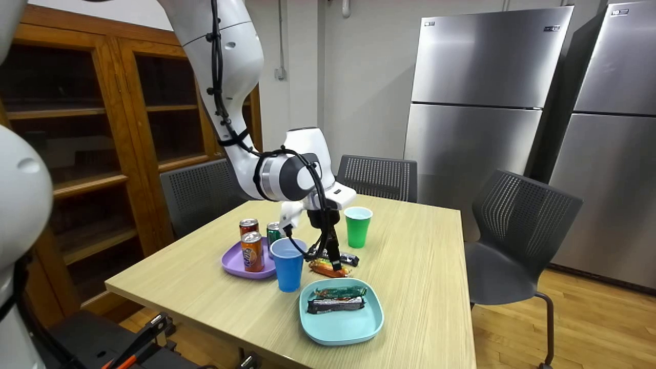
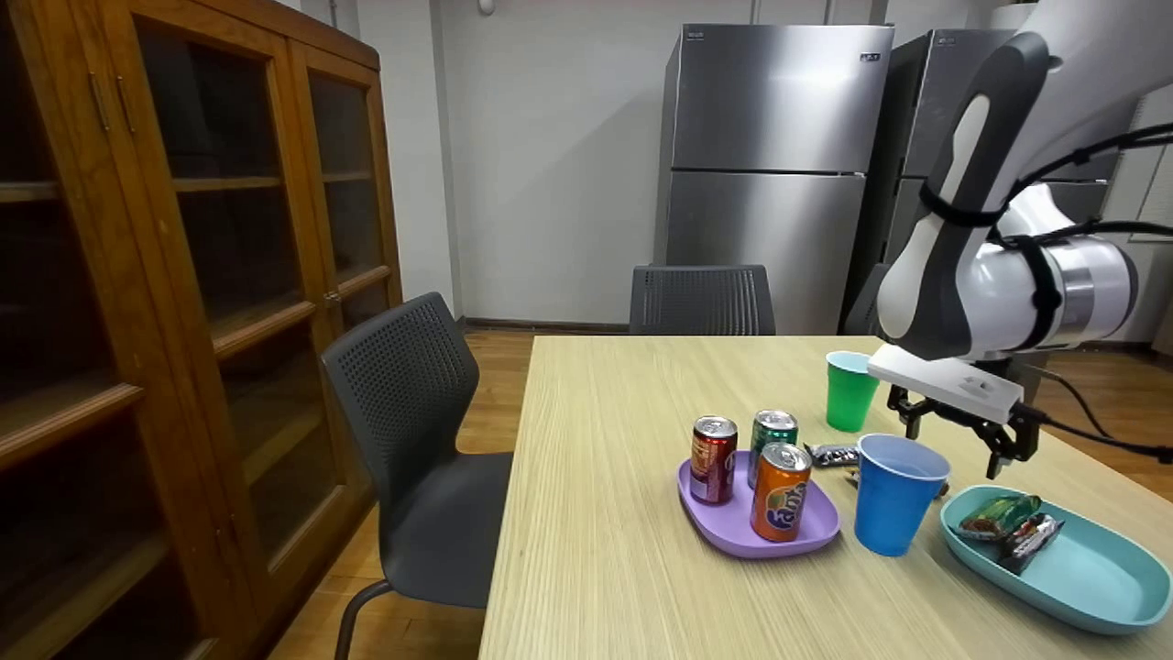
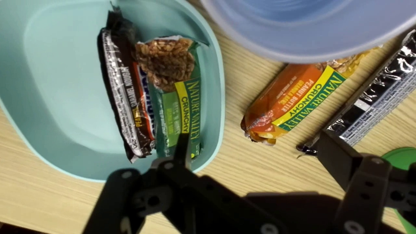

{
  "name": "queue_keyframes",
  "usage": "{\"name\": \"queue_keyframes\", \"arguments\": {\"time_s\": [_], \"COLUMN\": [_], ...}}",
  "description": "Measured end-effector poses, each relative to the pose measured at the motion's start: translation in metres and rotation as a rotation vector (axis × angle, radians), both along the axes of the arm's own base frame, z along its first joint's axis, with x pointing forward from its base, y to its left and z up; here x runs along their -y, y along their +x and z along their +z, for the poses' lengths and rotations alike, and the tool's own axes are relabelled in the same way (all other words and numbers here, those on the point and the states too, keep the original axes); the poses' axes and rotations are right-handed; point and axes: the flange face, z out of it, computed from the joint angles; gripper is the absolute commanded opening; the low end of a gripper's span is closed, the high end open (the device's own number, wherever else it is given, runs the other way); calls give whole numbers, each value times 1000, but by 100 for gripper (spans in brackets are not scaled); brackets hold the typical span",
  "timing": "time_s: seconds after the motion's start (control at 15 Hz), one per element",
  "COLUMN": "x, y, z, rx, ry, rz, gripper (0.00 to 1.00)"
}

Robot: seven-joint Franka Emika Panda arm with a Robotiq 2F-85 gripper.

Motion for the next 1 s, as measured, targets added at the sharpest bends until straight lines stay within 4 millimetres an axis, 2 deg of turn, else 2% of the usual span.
{"name": "queue_keyframes", "arguments": {"time_s": [1.0], "x": [-14], "y": [44], "z": [-41], "rx": [49], "ry": [68], "rz": [-162], "gripper": [100]}}
